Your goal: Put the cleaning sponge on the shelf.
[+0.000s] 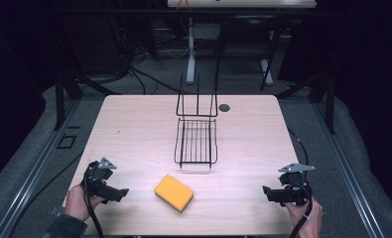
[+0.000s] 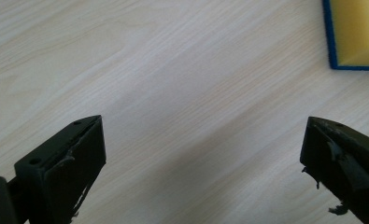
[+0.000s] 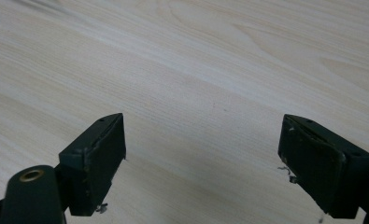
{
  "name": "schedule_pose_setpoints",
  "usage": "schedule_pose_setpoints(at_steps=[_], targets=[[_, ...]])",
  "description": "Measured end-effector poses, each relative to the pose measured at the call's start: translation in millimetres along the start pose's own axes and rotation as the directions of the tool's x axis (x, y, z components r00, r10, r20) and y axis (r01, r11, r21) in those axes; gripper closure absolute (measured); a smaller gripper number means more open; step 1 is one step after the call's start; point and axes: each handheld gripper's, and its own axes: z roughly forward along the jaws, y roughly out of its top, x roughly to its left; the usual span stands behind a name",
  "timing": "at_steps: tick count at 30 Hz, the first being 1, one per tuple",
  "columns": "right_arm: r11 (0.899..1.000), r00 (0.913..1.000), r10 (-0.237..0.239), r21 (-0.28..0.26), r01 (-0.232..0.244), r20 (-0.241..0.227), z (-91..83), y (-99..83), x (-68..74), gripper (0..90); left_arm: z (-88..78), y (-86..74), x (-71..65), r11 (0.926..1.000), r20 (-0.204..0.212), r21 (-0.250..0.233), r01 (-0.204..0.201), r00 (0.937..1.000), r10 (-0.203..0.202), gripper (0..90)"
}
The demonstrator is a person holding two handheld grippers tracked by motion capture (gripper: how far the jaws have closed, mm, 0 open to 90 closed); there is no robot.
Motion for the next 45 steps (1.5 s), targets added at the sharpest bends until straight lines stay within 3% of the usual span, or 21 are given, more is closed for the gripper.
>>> schedule_pose_setpoints(at_steps=[14, 28, 34, 38, 39, 45], targets=[[1.000, 0.9999, -0.011, -0.002, 0.011, -0.001, 3.0, 2.9, 4.8, 16.1, -3.8, 18.6, -27.3, 0.9989, 0.067, -0.036, -0.031, 0.9972, 0.033, 1.3], [1.000, 0.9998, -0.019, 0.006, 0.019, 0.000, 1.1, 3.5, 5.9, 17.0, -1.5, 36.9, -47.9, 0.9959, 0.080, -0.058, -0.069, 0.9941, 0.074, 0.3], [1.000, 0.9998, 0.000, 0.019, 0.000, -0.020, 4.2, 2.4, 2.2, 17.5, 9.0, 47.8, -60.4, 0.9931, 0.113, -0.047, -0.107, 0.9873, 0.112, 1.6], [1.000, 0.9998, 0.002, 0.004, -0.002, -0.019, 3.8, 2.4, 1.3, 17.6, 16.4, 54.4, -68.6, 0.9912, 0.137, -0.041, -0.126, 0.9820, 0.130, 11.6], [1.000, 0.9998, 0.004, 0.005, -0.004, -0.019, 4.0, 2.4, 1.5, 17.6, 19.4, 58.1, -72.1, 0.9898, 0.155, -0.038, -0.137, 0.9777, 0.141, 13.9], [1.000, 0.9993, 0.016, 0.012, -0.015, -0.034, 5.4, 1.8, 0.0, 18.3, 27.8, 65.7, -77.3, 0.9899, 0.190, -0.041, -0.136, 0.9716, 0.141, 21.1]])
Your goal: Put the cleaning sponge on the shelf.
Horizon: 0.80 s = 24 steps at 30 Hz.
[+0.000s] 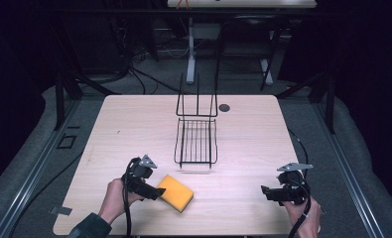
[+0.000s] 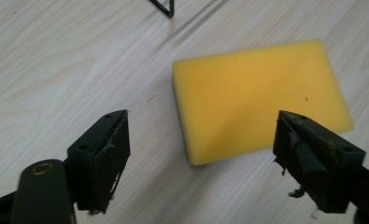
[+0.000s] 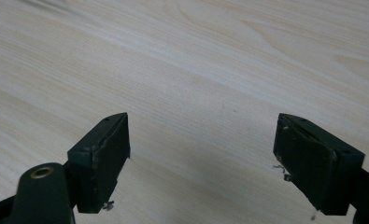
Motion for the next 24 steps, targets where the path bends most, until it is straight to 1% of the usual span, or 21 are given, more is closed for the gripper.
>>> schedule_pose_setpoints(at_steps=[1, 3, 6, 8, 10, 11, 13, 17, 24], targets=[[1.000, 1.0000, 0.000, 0.004, 0.000, 0.000, -0.3, 0.0, -0.5, 18.4, 1.8, 1.9, -0.1, 1.0000, 0.007, 0.003, -0.002, 1.0000, 0.001, 22.4], [1.000, 1.0000, 0.005, -0.006, -0.005, 0.000, -0.4, -0.2, -0.7, 18.8, 5.0, 4.5, -0.5, 1.0000, 0.008, 0.006, 0.000, 1.0000, 0.000, 26.1], [1.000, 1.0000, 0.006, -0.005, -0.006, -0.003, -1.3, 0.0, -1.0, 19.3, 9.1, 7.9, -0.5, 0.9999, 0.013, 0.015, 0.003, 0.9999, -0.003, 31.8], [1.000, 0.9999, 0.010, -0.006, -0.010, -0.008, -0.8, -0.1, -1.2, 19.5, 12.6, 9.1, 0.1, 0.9997, 0.021, 0.023, 0.003, 0.9998, -0.003, 37.7], [1.000, 0.9998, 0.017, -0.007, -0.017, -0.014, -0.7, -0.1, -1.4, 19.5, 15.1, 9.3, 1.0, 0.9994, 0.023, 0.035, 0.005, 0.9997, -0.006, 41.7], [1.000, 0.9998, 0.016, -0.006, -0.017, -0.014, -1.1, -0.1, -1.5, 19.5, 16.1, 8.9, 1.4, 0.9991, 0.021, 0.041, 0.006, 0.9997, -0.007, 45.1], [1.000, 0.9997, 0.017, -0.015, -0.018, -0.017, -0.9, -0.4, -2.0, 19.5, 17.9, 7.9, 2.1, 0.9987, 0.016, 0.051, 0.010, 0.9998, -0.010, 49.1], [1.000, 0.9998, 0.017, -0.010, -0.017, -0.014, -1.0, -0.4, -2.3, 20.0, 19.5, 6.6, 2.9, 0.9979, 0.018, 0.064, 0.014, 0.9997, -0.016, 61.3], [1.000, 0.9998, 0.012, -0.005, -0.012, -0.013, -1.1, -0.1, -1.5, 20.3, 21.7, 4.9, 3.1, 0.9967, 0.014, 0.070, 0.042, 0.9990, -0.043, 68.5]])
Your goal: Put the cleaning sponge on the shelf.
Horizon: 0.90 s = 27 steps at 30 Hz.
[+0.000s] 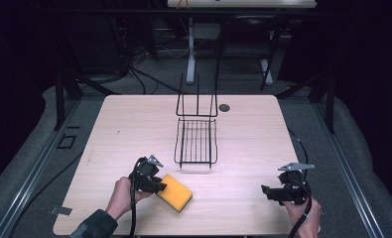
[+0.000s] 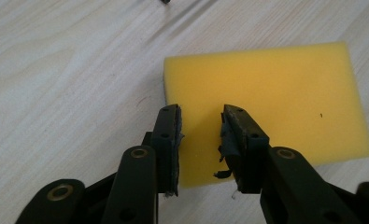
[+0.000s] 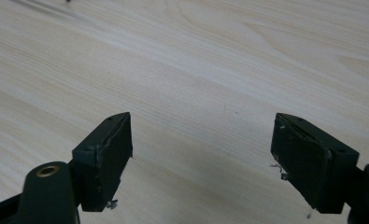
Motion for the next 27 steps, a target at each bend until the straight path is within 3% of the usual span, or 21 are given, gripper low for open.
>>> schedule_pose_setpoints(at_steps=[5, 12, 21, 27], targets=[[1.000, 1.0000, -0.002, -0.004, 0.002, -0.001, 0.6, 0.0, 1.0, 20.4, 1.5, -1.1, -2.3, 1.0000, -0.006, -0.004, 0.003, 1.0000, -0.003, 75.3], [1.000, 1.0000, -0.007, 0.001, 0.007, -0.001, 1.2, 0.1, 1.4, 20.4, 2.7, -1.2, -5.1, 0.9997, -0.018, -0.006, -0.025, 0.9995, 0.024, 83.5], [1.000, 0.9998, -0.017, 0.003, 0.017, -0.006, 1.4, -0.1, 1.4, 20.4, -1.5, -2.0, -5.6, 0.9988, -0.023, -0.012, -0.048, 0.9986, 0.048, 87.0], [1.000, 0.9999, -0.017, -0.004, 0.017, -0.001, 0.9, -0.2, 1.4, 20.3, -13.3, -1.9, -4.8, 0.9975, -0.022, -0.055, -0.043, 0.9989, 0.042, 87.4]])
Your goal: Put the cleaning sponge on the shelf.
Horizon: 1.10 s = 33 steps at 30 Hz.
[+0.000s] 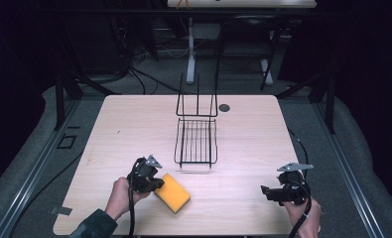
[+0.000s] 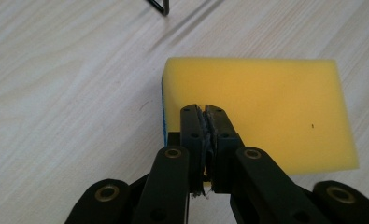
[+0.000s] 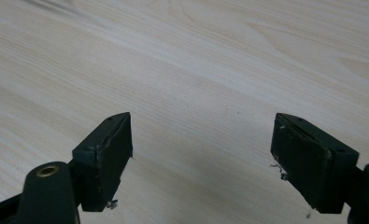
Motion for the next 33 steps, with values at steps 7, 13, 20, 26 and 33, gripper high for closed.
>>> schedule_pose_setpoints(at_steps=[7, 13, 20, 26, 33], targets=[[1.000, 1.0000, -0.004, 0.002, 0.004, 0.002, 0.1, -0.1, 0.2, 20.2, -9.9, 0.4, 0.9, 0.9995, -0.003, -0.032, -0.001, 1.0000, 0.000, 87.7], [1.000, 1.0000, -0.007, 0.008, 0.007, 0.001, 1.3, -0.3, 0.2, 20.2, -20.1, 2.5, -0.1, 0.9978, -0.014, -0.066, -0.007, 0.9999, 0.006, 88.2], [1.000, 1.0000, -0.007, 0.011, 0.007, 0.003, 0.9, -0.3, 0.0, 20.1, -31.0, 5.7, 0.5, 0.9952, -0.021, -0.097, -0.011, 0.9997, 0.009, 88.3], [1.000, 1.0000, -0.006, 0.006, 0.006, 0.004, 1.1, -0.4, 0.1, 20.2, -38.0, 7.8, -0.1, 0.9920, -0.030, -0.125, -0.014, 0.9995, 0.011, 88.3], [1.000, 1.0000, -0.007, 0.017, 0.007, 0.005, 2.1, -0.2, 0.0, 20.1, -45.7, 12.1, -3.6, 0.9887, -0.026, -0.148, -0.023, 0.9995, 0.019, 88.3]])
